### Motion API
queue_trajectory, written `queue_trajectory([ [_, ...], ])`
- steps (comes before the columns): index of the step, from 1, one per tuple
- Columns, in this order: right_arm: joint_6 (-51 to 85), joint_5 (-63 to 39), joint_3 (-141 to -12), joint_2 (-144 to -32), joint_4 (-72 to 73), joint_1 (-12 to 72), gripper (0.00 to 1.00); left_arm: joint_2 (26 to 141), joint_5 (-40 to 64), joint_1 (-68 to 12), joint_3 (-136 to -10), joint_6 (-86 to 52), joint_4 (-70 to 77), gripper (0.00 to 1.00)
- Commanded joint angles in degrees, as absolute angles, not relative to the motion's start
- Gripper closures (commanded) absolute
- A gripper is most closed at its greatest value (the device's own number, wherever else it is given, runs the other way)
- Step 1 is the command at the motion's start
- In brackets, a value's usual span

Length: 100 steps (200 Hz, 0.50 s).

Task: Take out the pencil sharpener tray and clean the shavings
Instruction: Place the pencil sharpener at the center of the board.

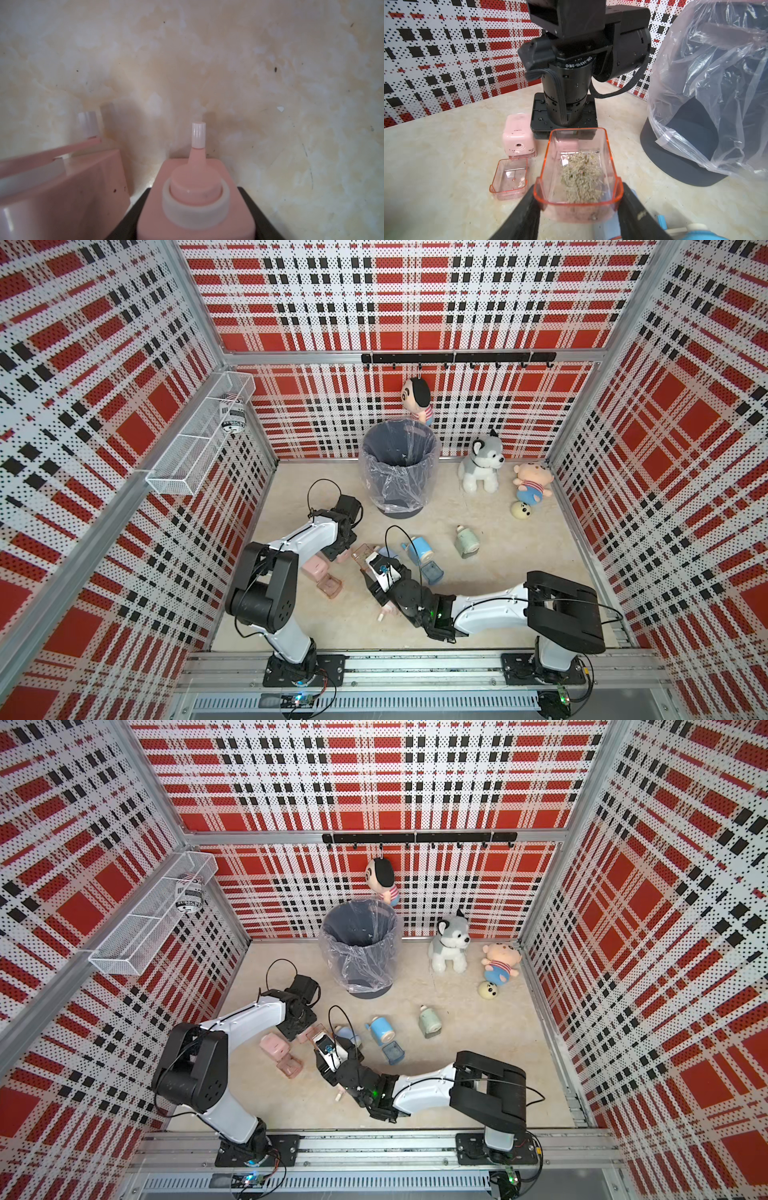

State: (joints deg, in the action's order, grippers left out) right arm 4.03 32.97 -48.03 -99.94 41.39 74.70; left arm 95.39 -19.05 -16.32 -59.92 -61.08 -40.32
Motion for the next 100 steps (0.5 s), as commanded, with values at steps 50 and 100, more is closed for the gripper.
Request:
queue_trajectory([
  [50,7.8,29.4,-47.9,-97.0,38.4,73.0,0.47,95.9,-19.6,-16.3,-59.5,-60.6,-38.5,0.36],
  [100,10.5,27.9,-48.8,-95.9,34.6,72.1,0.47,91.6,-19.9,-17.0,-60.0,-60.2,-38.8,0.13],
])
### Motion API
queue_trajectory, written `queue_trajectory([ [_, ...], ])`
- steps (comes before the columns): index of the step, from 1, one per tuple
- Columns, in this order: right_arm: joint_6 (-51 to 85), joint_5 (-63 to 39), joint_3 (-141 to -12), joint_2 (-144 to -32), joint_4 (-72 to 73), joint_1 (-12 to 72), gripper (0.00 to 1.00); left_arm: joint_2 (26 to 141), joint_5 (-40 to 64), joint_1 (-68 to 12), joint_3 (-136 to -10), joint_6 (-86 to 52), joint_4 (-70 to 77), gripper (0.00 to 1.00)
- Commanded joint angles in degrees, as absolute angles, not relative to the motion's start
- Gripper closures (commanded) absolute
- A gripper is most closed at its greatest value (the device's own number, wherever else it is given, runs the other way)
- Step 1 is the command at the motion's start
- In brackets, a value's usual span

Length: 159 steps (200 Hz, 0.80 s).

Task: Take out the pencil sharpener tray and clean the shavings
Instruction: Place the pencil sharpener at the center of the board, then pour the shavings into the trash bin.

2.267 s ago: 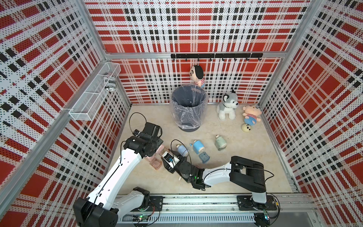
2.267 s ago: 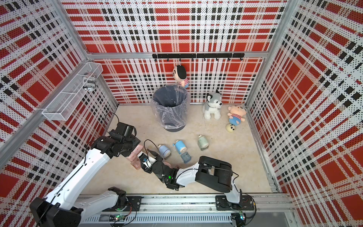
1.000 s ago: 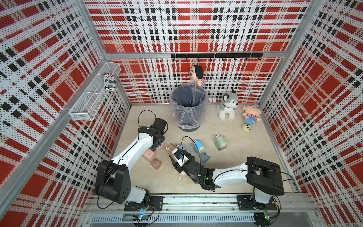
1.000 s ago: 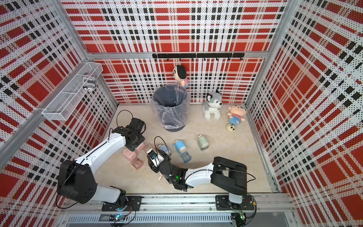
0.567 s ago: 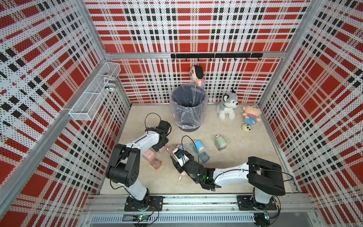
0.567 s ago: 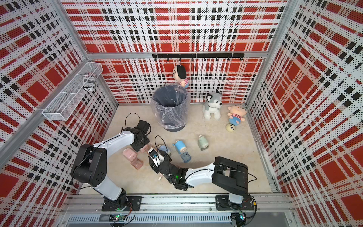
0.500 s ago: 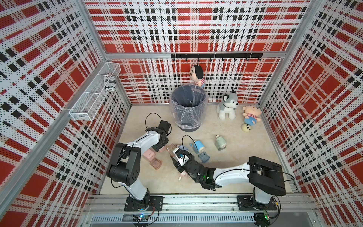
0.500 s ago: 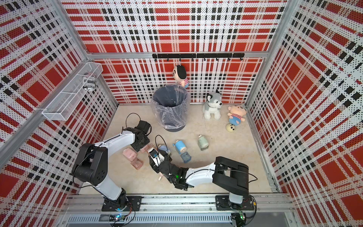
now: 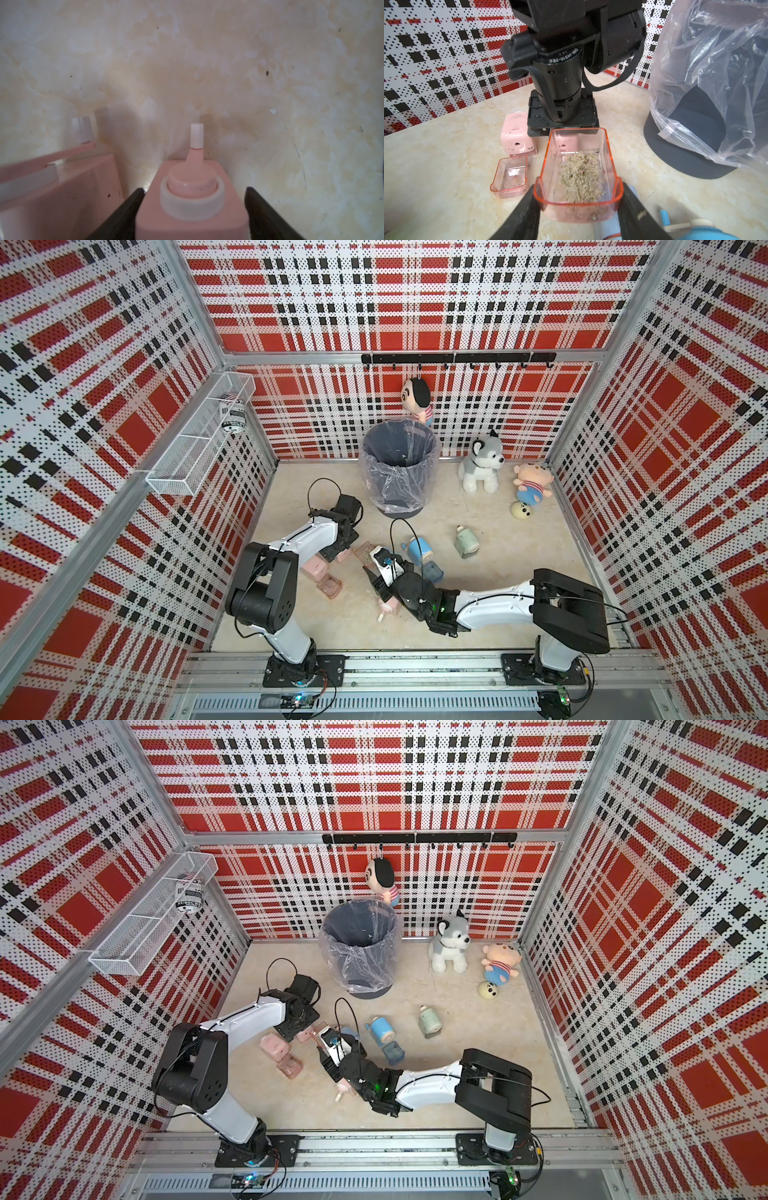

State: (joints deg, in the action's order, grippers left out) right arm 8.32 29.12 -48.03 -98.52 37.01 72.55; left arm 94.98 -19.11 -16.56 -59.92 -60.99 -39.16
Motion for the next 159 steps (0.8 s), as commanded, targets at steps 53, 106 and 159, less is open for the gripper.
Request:
queue_trajectory([
  [53,13.3,26.3,-50.3,-92.4,28.6,70.2,0.48,80.4,-21.8,-17.5,-59.5,-59.2,-39.6,0.02],
  [106,15.8,22.2,-55.0,-88.1,18.7,66.6,0.48,60.7,-24.9,-21.9,-56.5,-56.6,-33.3,0.02],
  [159,15.3,20.5,-64.3,-86.7,11.4,63.0,0.48,49.6,-27.7,-27.7,-50.9,-54.8,-28.8,0.02],
])
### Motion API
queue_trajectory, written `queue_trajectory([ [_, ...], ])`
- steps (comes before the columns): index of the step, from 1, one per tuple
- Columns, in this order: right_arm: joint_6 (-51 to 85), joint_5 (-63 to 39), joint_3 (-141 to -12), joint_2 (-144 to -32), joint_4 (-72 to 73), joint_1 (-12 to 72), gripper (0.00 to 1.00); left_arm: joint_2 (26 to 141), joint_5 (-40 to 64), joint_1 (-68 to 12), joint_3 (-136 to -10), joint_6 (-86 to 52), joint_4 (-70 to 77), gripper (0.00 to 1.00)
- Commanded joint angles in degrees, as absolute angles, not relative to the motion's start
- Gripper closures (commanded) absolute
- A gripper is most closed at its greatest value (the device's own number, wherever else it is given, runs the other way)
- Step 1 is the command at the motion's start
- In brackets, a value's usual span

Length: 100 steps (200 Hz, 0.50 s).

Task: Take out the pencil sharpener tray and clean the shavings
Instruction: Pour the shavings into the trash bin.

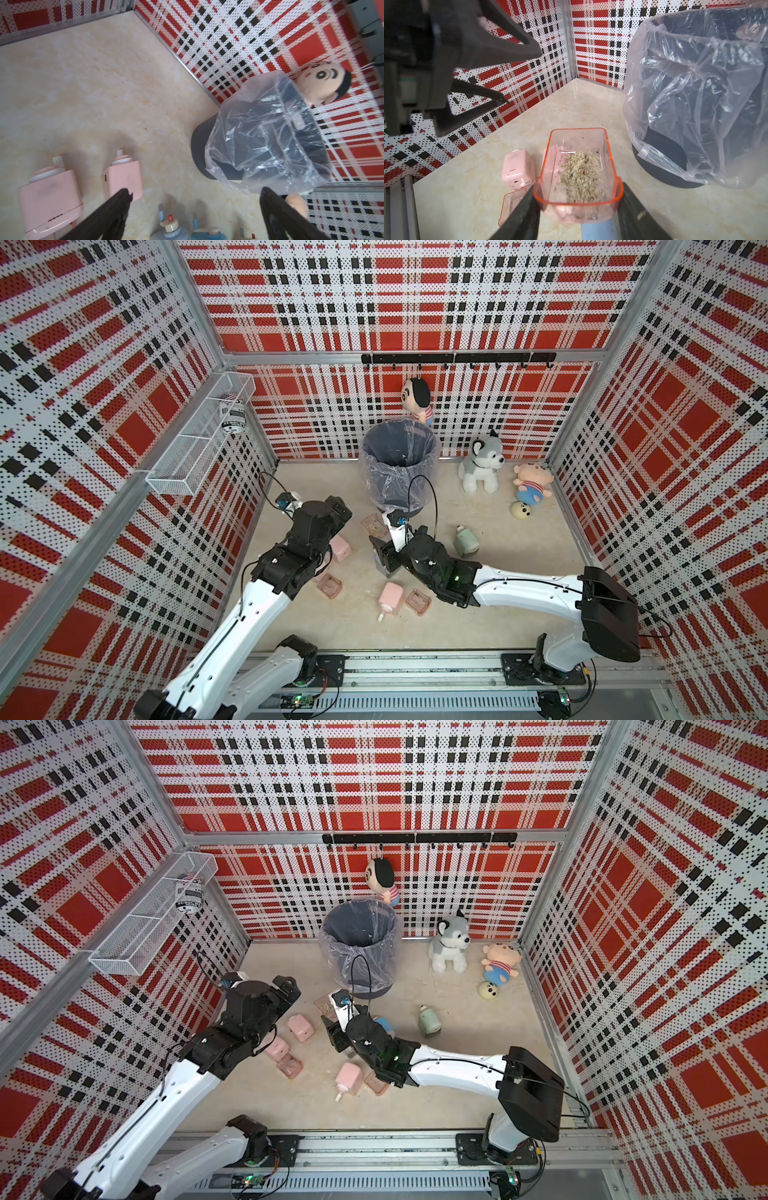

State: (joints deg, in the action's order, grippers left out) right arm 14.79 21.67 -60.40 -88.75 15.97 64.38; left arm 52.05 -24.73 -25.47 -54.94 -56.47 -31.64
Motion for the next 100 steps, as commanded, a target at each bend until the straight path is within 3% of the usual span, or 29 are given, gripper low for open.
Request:
queue_trajectory([
  [1,15.4,20.5,-64.5,-86.7,11.3,62.9,0.48,49.5,-27.7,-27.8,-50.6,-54.7,-28.6,0.02],
  [100,36.3,14.5,-86.7,-93.4,-3.4,49.9,0.49,41.5,-18.9,-34.1,-30.3,-46.2,-0.6,0.02],
])
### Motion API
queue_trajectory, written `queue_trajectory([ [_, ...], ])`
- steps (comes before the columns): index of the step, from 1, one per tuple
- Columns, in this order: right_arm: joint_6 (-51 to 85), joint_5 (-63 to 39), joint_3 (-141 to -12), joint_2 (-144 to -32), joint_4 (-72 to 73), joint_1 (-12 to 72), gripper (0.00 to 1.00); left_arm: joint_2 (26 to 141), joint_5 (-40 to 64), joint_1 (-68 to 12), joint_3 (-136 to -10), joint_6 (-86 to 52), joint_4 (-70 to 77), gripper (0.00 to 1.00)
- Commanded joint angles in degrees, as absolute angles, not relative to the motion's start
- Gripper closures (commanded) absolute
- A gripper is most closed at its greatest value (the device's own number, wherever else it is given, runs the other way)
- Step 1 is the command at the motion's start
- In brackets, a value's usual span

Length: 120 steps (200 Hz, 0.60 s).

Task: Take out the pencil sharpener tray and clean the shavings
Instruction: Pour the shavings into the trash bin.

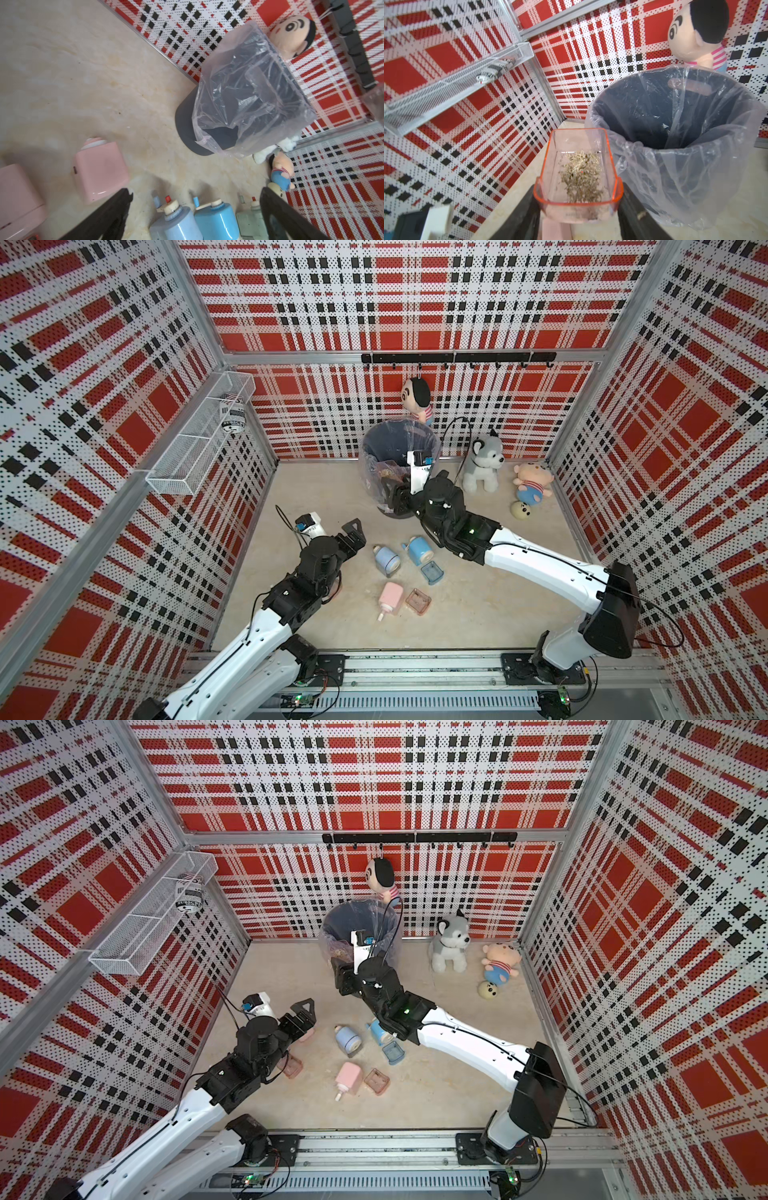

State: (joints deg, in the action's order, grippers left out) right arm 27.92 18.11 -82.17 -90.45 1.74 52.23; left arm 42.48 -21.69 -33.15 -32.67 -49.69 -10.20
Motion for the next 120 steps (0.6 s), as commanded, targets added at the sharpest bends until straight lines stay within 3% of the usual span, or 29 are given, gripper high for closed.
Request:
queue_trajectory([
  [1,36.6,14.3,-86.9,-93.5,-3.5,49.7,0.49,41.5,-18.9,-34.2,-30.2,-46.2,-0.4,0.02],
  [66,59.4,0.9,-103.0,-105.4,-8.0,41.9,0.54,41.4,-17.9,-34.6,-27.6,-47.7,1.0,0.02],
  [120,72.5,1.2,-119.8,-114.2,-19.9,41.1,0.51,37.4,-20.1,-34.7,-28.3,-48.3,-2.4,0.02],
])
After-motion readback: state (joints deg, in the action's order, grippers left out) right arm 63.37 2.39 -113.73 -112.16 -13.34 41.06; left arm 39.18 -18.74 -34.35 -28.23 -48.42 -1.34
